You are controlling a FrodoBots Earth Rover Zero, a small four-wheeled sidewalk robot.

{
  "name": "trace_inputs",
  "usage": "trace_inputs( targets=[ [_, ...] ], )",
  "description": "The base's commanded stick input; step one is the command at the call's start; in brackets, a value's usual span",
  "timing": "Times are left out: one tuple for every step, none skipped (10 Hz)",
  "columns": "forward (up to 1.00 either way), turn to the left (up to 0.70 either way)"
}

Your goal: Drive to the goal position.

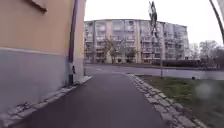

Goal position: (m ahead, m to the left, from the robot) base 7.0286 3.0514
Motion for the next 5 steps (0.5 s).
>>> trace_inputs(
  targets=[
    [1.00,0.00],
    [1.00,0.00],
    [1.00,0.00],
    [1.00,0.00],
    [1.00,0.00]
  ],
)
